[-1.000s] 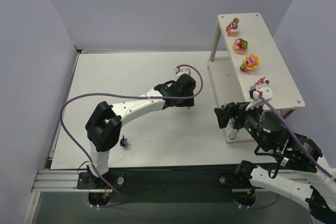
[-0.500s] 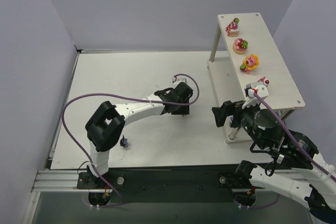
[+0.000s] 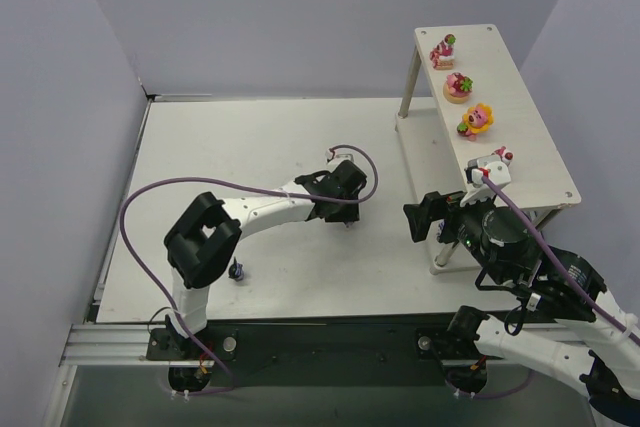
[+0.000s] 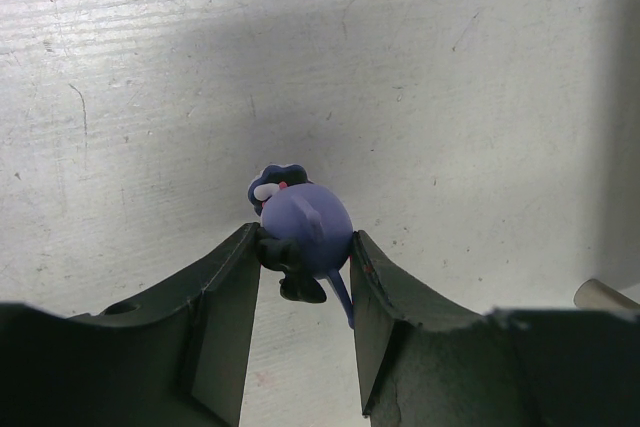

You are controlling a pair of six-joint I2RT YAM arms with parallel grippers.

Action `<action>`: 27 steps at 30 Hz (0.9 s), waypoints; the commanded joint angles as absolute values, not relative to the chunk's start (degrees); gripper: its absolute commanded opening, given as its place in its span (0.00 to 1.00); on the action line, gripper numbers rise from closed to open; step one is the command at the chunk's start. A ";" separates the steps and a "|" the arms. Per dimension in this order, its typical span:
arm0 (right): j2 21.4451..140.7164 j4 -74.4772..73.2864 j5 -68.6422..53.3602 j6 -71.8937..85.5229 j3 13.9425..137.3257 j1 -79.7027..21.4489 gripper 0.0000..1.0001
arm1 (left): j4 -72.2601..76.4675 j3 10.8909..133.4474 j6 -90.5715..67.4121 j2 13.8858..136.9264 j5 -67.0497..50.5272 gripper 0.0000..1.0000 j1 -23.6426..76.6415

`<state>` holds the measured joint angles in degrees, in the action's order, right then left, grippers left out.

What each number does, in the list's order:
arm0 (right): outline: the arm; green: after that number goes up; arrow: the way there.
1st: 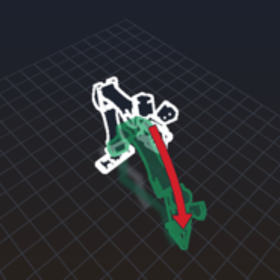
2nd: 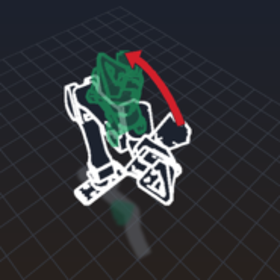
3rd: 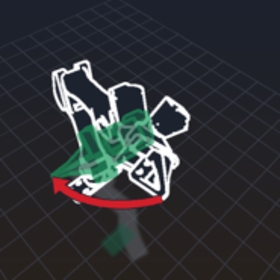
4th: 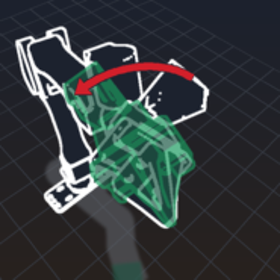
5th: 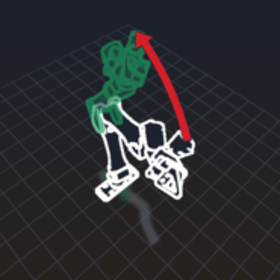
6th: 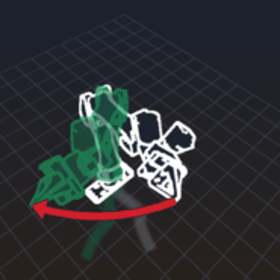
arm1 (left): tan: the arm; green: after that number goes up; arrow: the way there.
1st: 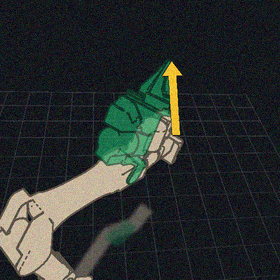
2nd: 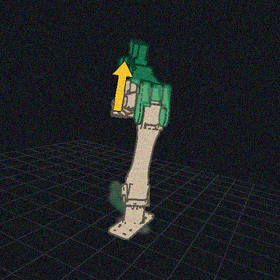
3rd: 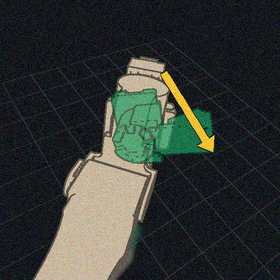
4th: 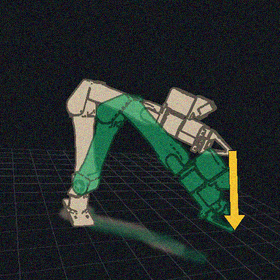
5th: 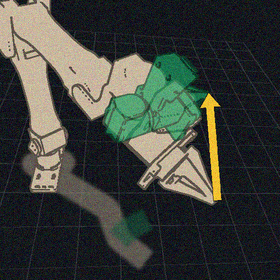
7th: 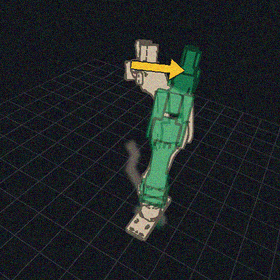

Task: Place and organize the plastic toys onto the shelf

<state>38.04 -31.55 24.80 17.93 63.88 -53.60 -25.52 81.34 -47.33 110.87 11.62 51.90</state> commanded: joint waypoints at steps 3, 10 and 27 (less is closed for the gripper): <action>38.41 -31.46 26.37 17.75 65.92 -53.35 0.92 | -22.59 81.56 -47.90 113.11 10.29 0.41 50.98; 38.15 -31.47 26.28 17.58 66.27 -53.35 0.92 | -22.24 81.39 -48.16 113.91 9.67 0.54 50.71; 39.55 -31.73 26.10 16.70 67.50 -53.35 0.96 | -20.13 80.42 -46.06 107.84 12.39 0.93 50.89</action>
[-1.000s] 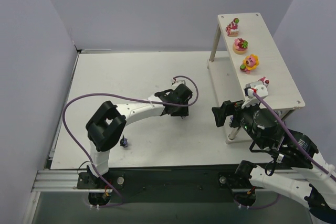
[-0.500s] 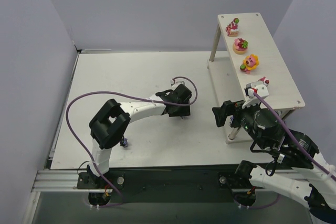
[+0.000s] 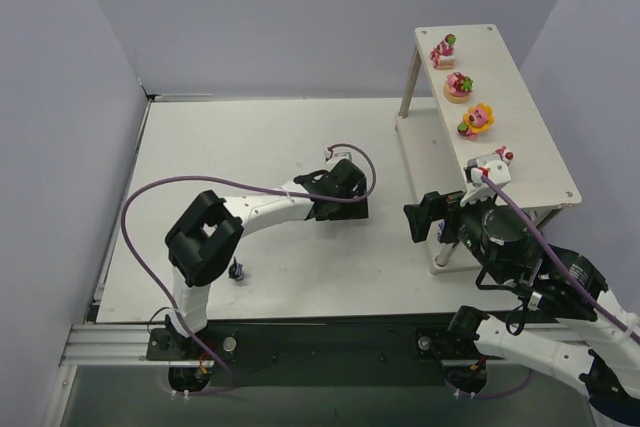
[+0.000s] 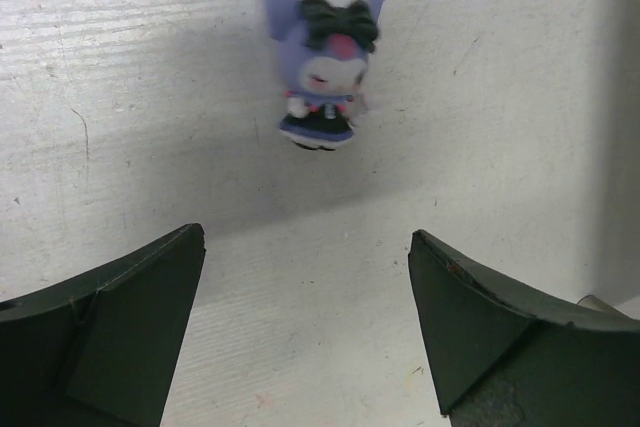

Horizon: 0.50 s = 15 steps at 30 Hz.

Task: Place and organize the plastic toys onto the shelf

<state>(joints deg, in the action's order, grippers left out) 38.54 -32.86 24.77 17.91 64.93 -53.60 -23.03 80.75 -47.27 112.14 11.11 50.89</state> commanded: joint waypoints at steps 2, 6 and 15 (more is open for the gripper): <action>39.81 -31.82 25.84 16.61 67.67 -53.26 0.96 | -20.21 80.07 -46.05 106.97 12.57 0.93 50.89; 41.39 -31.99 25.14 16.09 68.99 -53.26 0.96 | -19.69 78.40 -45.62 103.72 13.70 0.93 50.45; 50.44 -32.61 18.82 10.99 74.96 -55.98 0.95 | -14.07 67.16 -45.70 91.68 12.31 0.97 47.03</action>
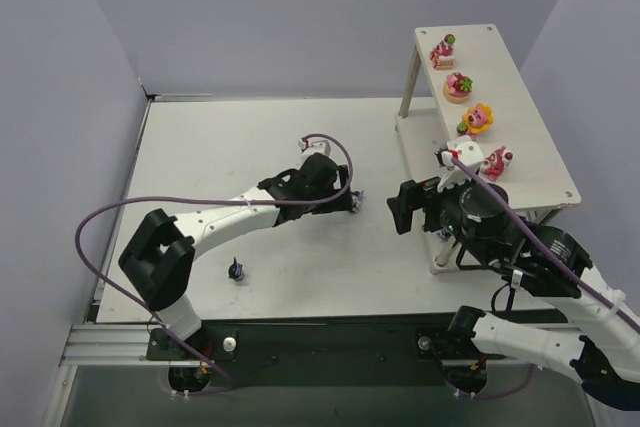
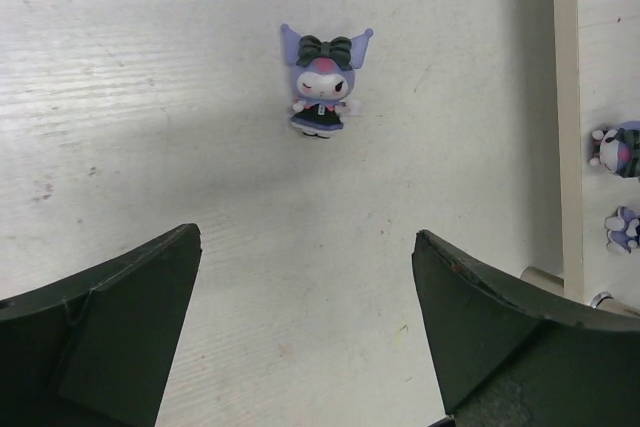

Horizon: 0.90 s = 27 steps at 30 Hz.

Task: Place and organize the plastic toys onto the shelf

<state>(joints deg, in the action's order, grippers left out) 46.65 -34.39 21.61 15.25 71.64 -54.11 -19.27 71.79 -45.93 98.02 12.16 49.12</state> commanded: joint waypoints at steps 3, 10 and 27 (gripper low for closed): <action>54.39 -32.61 15.31 8.09 76.11 -57.30 0.95 | -11.17 61.38 -45.79 86.15 12.74 0.97 45.62; 63.27 -31.39 5.89 6.59 78.14 -58.79 0.95 | -16.67 52.30 -49.30 71.14 18.09 0.95 41.49; 86.64 -14.24 -12.39 -7.88 75.06 -66.35 0.93 | -50.18 53.34 -52.65 32.01 44.64 0.95 36.74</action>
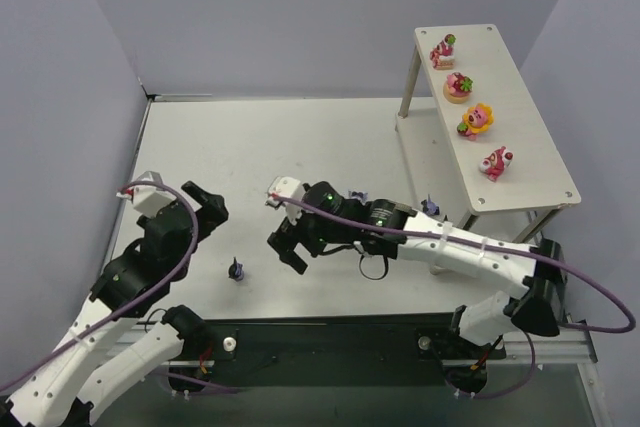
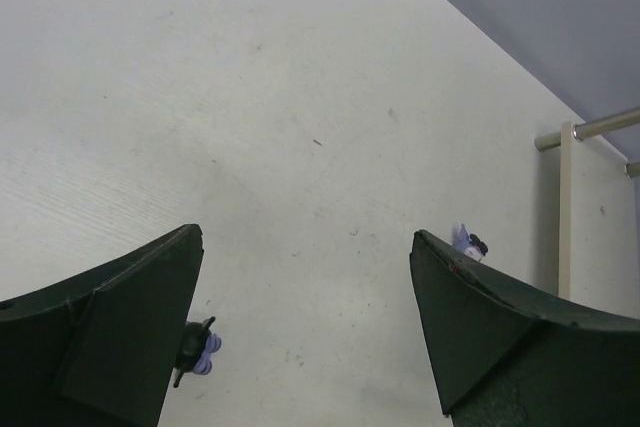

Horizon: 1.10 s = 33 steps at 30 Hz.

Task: Place and organize the plastic toys onto the shelf

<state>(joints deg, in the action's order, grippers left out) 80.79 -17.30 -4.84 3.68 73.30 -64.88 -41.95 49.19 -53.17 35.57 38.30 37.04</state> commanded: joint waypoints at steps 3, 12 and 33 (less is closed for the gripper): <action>92.01 -12.75 -11.52 -17.12 75.23 -67.76 0.92 | -51.07 55.89 -48.62 30.24 43.16 0.95 36.74; 106.69 -9.40 -11.87 -25.41 81.82 -67.50 0.86 | -60.44 55.82 -49.91 30.40 43.16 0.91 36.74; 81.40 -9.14 -3.96 -10.46 65.48 -60.12 0.83 | -41.93 32.70 -49.31 47.46 14.86 0.82 35.60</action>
<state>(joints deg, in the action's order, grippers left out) 86.11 -7.92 -7.40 -12.34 66.59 -60.34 -47.40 34.09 -50.74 47.81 21.17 36.03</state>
